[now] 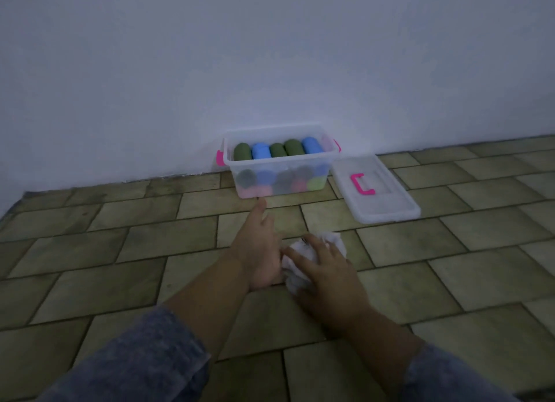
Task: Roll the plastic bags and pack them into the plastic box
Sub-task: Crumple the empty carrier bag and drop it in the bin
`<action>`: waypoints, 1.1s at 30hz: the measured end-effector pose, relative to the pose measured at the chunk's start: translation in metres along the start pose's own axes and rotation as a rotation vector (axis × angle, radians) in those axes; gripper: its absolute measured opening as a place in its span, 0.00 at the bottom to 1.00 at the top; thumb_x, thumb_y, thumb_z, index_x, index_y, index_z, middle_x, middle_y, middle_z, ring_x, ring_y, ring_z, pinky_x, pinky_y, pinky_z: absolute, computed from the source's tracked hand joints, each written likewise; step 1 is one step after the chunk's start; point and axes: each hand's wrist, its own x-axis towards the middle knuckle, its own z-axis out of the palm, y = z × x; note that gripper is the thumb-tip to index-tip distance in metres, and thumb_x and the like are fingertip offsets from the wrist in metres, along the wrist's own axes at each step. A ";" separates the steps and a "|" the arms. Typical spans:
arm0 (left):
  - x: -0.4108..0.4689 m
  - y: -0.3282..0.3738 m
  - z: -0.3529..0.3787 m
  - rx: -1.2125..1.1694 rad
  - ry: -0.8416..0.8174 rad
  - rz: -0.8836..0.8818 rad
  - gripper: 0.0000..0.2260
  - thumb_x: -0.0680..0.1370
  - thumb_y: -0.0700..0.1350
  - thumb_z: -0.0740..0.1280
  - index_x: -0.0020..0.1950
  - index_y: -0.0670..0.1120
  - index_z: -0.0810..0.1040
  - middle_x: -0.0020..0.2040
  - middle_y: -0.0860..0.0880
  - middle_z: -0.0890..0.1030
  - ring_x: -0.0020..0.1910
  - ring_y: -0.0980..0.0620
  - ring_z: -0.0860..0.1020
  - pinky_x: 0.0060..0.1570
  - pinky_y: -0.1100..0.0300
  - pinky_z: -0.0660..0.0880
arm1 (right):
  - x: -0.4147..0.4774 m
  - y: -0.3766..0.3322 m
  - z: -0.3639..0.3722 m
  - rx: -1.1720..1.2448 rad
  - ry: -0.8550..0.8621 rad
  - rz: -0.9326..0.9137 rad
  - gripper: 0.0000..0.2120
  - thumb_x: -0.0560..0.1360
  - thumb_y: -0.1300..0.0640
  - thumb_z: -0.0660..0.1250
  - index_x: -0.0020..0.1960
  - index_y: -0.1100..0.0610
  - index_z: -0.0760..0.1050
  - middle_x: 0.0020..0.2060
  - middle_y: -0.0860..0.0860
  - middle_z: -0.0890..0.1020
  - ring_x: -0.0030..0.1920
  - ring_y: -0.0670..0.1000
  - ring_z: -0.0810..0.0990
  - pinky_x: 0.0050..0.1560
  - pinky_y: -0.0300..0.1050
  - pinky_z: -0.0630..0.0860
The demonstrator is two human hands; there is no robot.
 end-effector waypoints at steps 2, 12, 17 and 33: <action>0.016 -0.015 0.019 0.190 0.022 0.091 0.32 0.77 0.65 0.55 0.78 0.53 0.52 0.78 0.47 0.52 0.75 0.44 0.57 0.72 0.44 0.58 | -0.006 0.040 -0.016 -0.042 0.019 0.113 0.30 0.71 0.43 0.65 0.70 0.36 0.59 0.74 0.52 0.58 0.71 0.60 0.61 0.60 0.59 0.71; 0.046 -0.131 0.042 2.107 -0.036 -0.016 0.56 0.55 0.78 0.61 0.73 0.62 0.33 0.74 0.47 0.27 0.71 0.37 0.26 0.60 0.27 0.34 | -0.077 0.119 -0.047 -0.095 -0.182 0.549 0.43 0.64 0.27 0.63 0.72 0.30 0.43 0.77 0.49 0.40 0.76 0.59 0.44 0.71 0.60 0.59; 0.056 -0.131 0.041 2.168 -0.005 -0.031 0.59 0.51 0.80 0.59 0.71 0.63 0.29 0.73 0.47 0.25 0.71 0.36 0.28 0.61 0.26 0.38 | -0.073 0.127 -0.041 -0.098 -0.175 0.559 0.33 0.70 0.30 0.57 0.71 0.30 0.48 0.77 0.51 0.46 0.76 0.60 0.48 0.71 0.61 0.59; -0.004 -0.230 0.117 1.877 -0.377 1.160 0.23 0.72 0.56 0.62 0.66 0.51 0.70 0.66 0.49 0.72 0.65 0.48 0.70 0.64 0.49 0.61 | -0.167 0.191 -0.098 0.053 0.424 0.595 0.23 0.76 0.52 0.63 0.70 0.42 0.66 0.72 0.57 0.64 0.65 0.60 0.71 0.56 0.51 0.72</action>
